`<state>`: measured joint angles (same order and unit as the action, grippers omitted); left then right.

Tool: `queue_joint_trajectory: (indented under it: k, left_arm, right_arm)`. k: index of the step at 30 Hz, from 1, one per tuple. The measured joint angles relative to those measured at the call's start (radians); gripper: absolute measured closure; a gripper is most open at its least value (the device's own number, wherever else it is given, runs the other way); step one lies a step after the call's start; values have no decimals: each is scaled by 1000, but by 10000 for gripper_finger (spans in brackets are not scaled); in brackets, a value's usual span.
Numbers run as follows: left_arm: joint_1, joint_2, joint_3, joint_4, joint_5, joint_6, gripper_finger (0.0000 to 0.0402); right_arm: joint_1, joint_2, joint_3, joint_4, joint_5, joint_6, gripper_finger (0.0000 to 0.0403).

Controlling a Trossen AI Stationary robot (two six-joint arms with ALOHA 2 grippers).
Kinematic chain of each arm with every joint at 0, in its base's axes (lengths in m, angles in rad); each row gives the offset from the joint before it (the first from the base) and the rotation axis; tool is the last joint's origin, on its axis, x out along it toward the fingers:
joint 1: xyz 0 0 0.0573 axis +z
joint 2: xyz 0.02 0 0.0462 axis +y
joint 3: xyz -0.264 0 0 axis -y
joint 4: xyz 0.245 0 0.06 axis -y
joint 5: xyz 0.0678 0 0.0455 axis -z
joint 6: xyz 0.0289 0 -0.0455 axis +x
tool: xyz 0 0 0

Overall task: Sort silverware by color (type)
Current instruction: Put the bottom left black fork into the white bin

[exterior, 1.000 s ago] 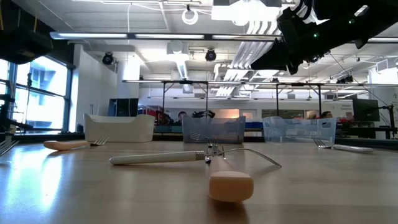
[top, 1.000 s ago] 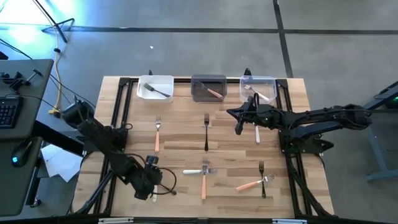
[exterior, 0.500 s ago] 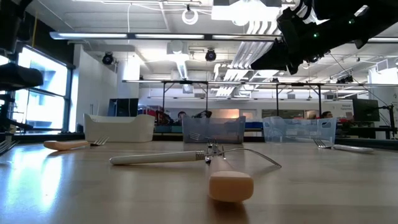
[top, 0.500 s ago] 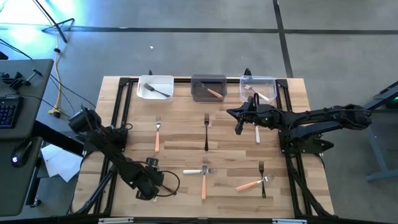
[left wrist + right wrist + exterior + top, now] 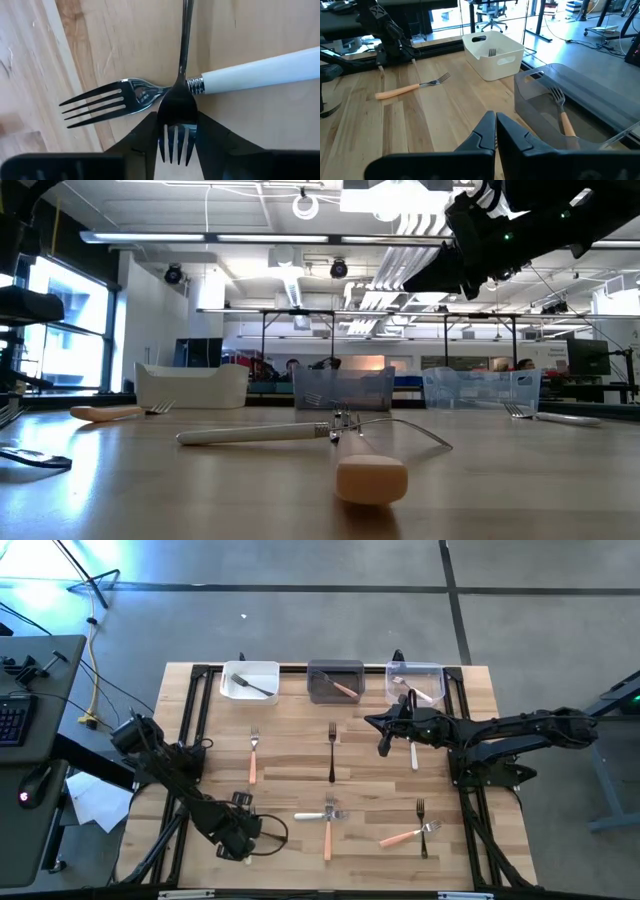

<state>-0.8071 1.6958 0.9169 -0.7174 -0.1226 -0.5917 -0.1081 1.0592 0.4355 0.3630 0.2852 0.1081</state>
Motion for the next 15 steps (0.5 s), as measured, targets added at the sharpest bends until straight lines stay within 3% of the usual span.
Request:
queue_joint_trajectory:
  k: [9,15]
  left_arm:
    - [-10,-39,28,-73,10,12,318]
    - [2,-105,100,-233,-64,13,318]
  right_arm:
    - [0,0,0,0,0,0,402]
    - [0,0,0,0,0,0,402]
